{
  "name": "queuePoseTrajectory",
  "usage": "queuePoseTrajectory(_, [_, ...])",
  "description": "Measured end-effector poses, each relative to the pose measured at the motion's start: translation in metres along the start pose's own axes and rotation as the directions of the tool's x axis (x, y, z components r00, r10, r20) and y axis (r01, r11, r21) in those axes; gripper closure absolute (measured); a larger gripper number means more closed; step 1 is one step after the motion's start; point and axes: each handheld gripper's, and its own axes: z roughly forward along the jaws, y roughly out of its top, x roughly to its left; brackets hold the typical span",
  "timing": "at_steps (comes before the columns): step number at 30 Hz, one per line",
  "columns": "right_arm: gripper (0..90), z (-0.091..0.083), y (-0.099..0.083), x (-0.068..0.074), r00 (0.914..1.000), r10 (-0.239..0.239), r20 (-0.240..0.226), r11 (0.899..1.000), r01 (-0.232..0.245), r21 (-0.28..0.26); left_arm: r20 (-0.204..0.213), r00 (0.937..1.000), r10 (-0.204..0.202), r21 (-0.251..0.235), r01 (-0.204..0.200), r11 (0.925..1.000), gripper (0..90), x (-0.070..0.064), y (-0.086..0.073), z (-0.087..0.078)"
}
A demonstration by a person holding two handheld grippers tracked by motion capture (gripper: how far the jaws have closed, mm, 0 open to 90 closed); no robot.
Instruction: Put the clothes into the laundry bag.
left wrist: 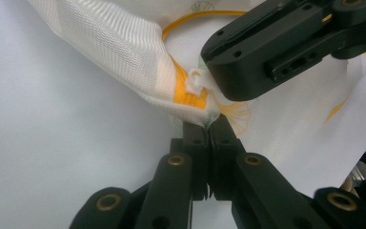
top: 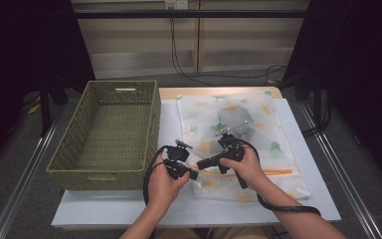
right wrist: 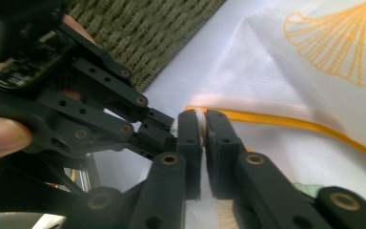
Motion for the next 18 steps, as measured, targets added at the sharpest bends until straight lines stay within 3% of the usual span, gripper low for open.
queuePoseTrajectory(5, [87.8, 0.0016, 0.0021, 0.0042, 0.9999, -0.009, -0.013, 1.000, 0.009, 0.007, 0.004, 1.0000, -0.003, -0.008, 0.003, 1.0000, 87.8, -0.0006, 0.0005, -0.0012])
queuePoseTrajectory(9, [89.1, 0.0051, 0.0022, 0.0034, 0.9998, -0.019, 0.003, 1.000, 0.019, 0.007, 0.000, 0.9999, 0.013, -0.003, -0.013, 0.9999, 87.8, 0.0002, -0.0002, -0.0015])
queuePoseTrajectory(13, [90.0, 0.0075, 0.0020, 0.0017, 0.9999, -0.017, 0.001, 1.000, 0.017, 0.009, 0.018, 0.9998, -0.010, -0.015, 0.011, 0.9998, 87.5, 0.0016, -0.0012, -0.0017])
queuePoseTrajectory(15, [90.0, 0.0073, 0.0028, 0.0020, 0.9995, -0.028, 0.014, 1.000, 0.028, 0.005, 0.020, 0.9998, -0.007, -0.017, 0.007, 0.9998, 86.7, 0.0035, -0.0011, -0.0029])
queuePoseTrajectory(18, [90.0, 0.0062, 0.0044, 0.0020, 0.9999, -0.016, -0.005, 1.000, 0.016, 0.011, 0.030, 0.9995, -0.014, -0.030, 0.015, 0.9994, 81.2, 0.0077, -0.0011, -0.0034])
